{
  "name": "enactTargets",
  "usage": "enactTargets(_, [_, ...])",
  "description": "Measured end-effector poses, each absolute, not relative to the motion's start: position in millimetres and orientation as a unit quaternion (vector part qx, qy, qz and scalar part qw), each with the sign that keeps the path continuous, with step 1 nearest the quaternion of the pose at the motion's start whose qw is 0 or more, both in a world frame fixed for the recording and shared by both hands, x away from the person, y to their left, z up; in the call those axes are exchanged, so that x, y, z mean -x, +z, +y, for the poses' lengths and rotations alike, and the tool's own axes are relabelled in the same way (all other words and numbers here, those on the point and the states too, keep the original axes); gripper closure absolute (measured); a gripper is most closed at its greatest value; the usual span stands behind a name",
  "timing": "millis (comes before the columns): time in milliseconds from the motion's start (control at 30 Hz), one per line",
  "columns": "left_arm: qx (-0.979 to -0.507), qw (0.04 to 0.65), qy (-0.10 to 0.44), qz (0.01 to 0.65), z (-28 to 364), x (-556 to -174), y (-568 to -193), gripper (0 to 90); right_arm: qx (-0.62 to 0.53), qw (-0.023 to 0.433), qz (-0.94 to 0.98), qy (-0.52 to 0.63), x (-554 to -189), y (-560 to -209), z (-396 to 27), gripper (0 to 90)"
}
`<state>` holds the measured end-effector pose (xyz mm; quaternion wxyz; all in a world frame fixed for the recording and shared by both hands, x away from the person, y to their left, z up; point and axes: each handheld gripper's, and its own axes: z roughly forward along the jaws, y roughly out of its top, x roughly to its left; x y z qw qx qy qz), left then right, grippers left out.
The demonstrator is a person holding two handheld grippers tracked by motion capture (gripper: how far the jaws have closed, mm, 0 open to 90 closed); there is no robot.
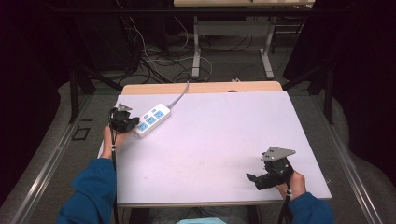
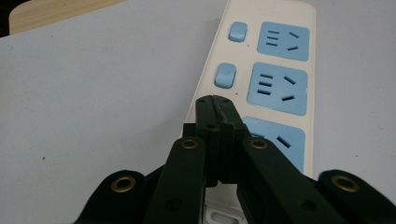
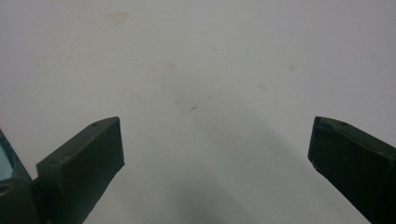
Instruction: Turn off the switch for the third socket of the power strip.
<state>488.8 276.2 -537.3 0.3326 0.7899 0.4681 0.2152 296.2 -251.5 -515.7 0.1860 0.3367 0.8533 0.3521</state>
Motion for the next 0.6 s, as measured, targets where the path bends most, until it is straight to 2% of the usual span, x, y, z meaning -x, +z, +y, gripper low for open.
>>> enactTargets(600, [-0.783,0.345,0.214,0.472,278.1,-489.1,-539.1,90.0,-0.337,0.185,0.853,0.352,-296.1,-515.8,-251.5,3.0])
